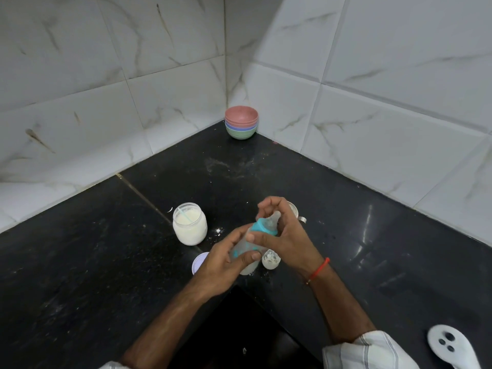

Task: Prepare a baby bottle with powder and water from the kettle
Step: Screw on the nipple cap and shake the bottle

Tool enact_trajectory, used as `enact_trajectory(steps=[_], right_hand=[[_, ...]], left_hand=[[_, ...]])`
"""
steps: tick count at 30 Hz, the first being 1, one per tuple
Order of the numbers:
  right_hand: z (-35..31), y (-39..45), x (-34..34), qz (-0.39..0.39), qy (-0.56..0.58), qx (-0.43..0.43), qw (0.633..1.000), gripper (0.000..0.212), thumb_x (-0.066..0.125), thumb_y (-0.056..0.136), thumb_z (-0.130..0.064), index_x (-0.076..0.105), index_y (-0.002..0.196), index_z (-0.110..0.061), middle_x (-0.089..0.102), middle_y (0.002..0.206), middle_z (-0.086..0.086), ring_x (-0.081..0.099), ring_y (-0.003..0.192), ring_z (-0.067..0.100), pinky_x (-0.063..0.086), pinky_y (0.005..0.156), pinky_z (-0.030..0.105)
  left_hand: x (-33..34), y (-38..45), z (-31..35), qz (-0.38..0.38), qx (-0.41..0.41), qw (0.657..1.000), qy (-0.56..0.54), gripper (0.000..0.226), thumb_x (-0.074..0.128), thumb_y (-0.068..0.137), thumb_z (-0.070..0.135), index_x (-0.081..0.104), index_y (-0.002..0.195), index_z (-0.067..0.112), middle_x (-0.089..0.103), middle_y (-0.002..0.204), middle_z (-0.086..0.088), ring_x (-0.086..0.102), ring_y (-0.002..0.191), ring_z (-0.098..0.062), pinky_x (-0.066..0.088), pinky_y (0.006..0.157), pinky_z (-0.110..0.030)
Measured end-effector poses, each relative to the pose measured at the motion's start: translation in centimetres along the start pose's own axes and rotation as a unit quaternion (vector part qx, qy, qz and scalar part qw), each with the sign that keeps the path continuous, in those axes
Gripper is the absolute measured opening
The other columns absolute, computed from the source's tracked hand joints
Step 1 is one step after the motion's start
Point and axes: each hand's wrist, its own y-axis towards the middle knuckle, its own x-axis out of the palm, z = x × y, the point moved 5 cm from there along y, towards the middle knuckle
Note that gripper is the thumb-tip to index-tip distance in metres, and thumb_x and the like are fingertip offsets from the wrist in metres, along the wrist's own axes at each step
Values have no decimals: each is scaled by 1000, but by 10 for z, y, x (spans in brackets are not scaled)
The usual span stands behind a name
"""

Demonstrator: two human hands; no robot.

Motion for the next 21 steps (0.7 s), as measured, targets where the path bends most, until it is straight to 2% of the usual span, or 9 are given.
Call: enact_trajectory(steps=[2,4,7,9,12,14,16,18,21], right_hand=[[-7,-2,1,-53,29,-17,998,74,81,77,-17,43,140,-17,62,121,3,64,99,20,55,90,32],[-12,-2,1,-98,33,-30,994,82,77,81,-15,33,151,-14,64,137,7,62,123,27,48,109,35],[-12,-2,7,-141,62,-24,988,77,71,86,-6,32,153,-8,72,125,19,52,141,31,42,118,45],[-12,0,10,-84,78,-23,993,58,65,89,1,43,143,-2,77,110,17,57,136,31,46,114,46],[-11,-1,11,87,79,-16,993,26,69,91,0,61,116,0,78,101,16,72,112,20,60,93,35],[-7,-2,16,187,92,18,978,22,74,91,-3,64,109,1,76,98,15,74,89,16,60,77,29],[-4,-5,21,231,78,44,969,24,78,88,-8,65,108,-3,74,89,0,72,80,11,59,71,26],[-10,-4,21,198,63,46,977,28,78,89,-10,65,113,-6,75,89,-7,73,85,14,61,76,28],[-23,-1,16,11,80,19,997,50,71,93,-5,51,139,-11,76,120,7,71,108,30,59,93,40]], left_hand=[[7,-3,0,-18,-13,997,-78,57,73,89,38,52,140,21,68,133,8,64,125,-10,50,98,-20],[11,-5,1,-41,-34,988,-146,71,76,85,49,52,142,13,70,132,-1,65,124,-15,53,98,-25],[17,-5,10,-76,-32,985,-151,63,76,88,42,56,138,9,71,129,0,65,123,-15,53,100,-27],[14,0,16,-45,-16,992,-118,45,71,92,26,58,134,15,72,128,9,66,122,-9,53,98,-23],[8,5,17,20,37,999,-24,49,72,89,36,57,135,26,70,127,12,67,120,-12,55,98,-27],[8,2,20,68,79,993,62,47,71,93,40,53,136,33,68,125,20,65,119,-5,54,96,-21],[12,-2,22,94,111,985,95,46,67,96,34,49,139,32,64,127,27,61,122,5,47,96,-9],[9,0,22,74,102,990,61,44,65,98,32,52,140,27,66,131,22,61,125,0,48,100,-16],[1,2,23,-32,34,998,-47,37,62,99,26,59,135,26,70,132,7,65,125,-14,51,103,-30]])
